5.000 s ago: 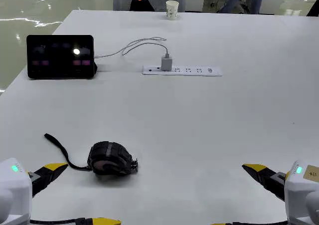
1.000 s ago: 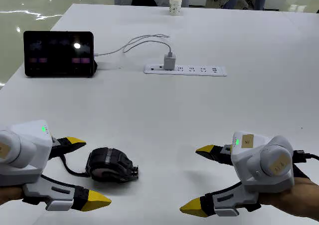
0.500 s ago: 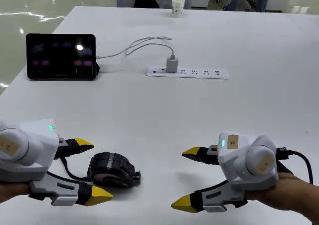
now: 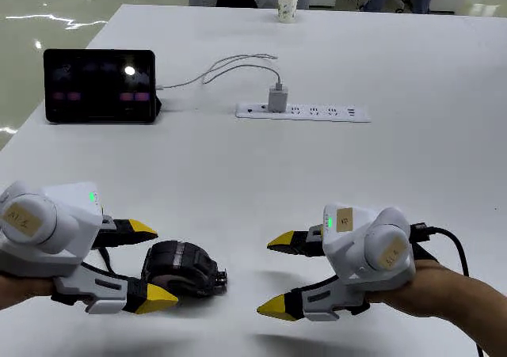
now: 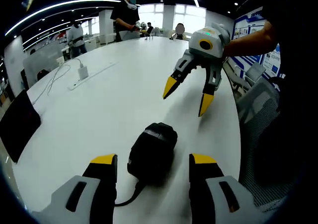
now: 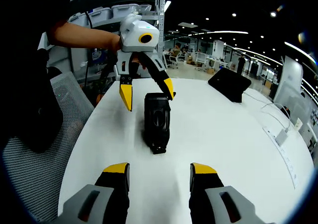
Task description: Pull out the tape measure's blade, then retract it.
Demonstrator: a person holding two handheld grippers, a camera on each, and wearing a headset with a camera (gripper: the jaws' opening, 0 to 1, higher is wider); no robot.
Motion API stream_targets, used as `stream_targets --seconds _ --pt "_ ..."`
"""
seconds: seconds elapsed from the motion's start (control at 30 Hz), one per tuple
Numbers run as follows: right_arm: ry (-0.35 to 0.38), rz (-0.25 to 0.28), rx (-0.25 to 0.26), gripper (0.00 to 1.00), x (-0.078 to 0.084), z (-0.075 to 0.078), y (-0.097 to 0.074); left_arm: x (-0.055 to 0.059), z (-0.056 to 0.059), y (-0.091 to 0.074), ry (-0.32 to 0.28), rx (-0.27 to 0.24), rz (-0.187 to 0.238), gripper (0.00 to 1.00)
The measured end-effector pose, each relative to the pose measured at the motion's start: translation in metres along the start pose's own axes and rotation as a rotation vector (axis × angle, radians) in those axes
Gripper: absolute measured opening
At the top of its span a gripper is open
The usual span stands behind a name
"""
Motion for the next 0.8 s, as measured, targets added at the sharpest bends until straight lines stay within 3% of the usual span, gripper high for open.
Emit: stream_targets --seconds 0.23,0.5,0.8 --pt "-0.049 -0.003 -0.024 0.38 -0.008 0.003 0.012 0.000 -0.003 -0.002 0.046 0.014 -0.036 0.42" --pt "-0.101 -0.025 -0.057 0.30 -0.016 0.005 0.028 -0.004 -0.005 0.001 0.099 0.032 -0.071 0.36" --pt "-0.111 -0.042 -0.075 0.21 -0.019 0.011 0.042 -0.007 -0.010 0.002 0.147 0.044 -0.108 0.29"
Point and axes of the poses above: the centre of the closed fingertips' face, and the gripper's own axes: y roughly forward along the fingers, z roughly to its right, x roughly out of its underside, the point moved 10 cm from there along -y, roughly backward along the fingers, and after that the axes turned 10 degrees about -z, right-handed, at the moved point
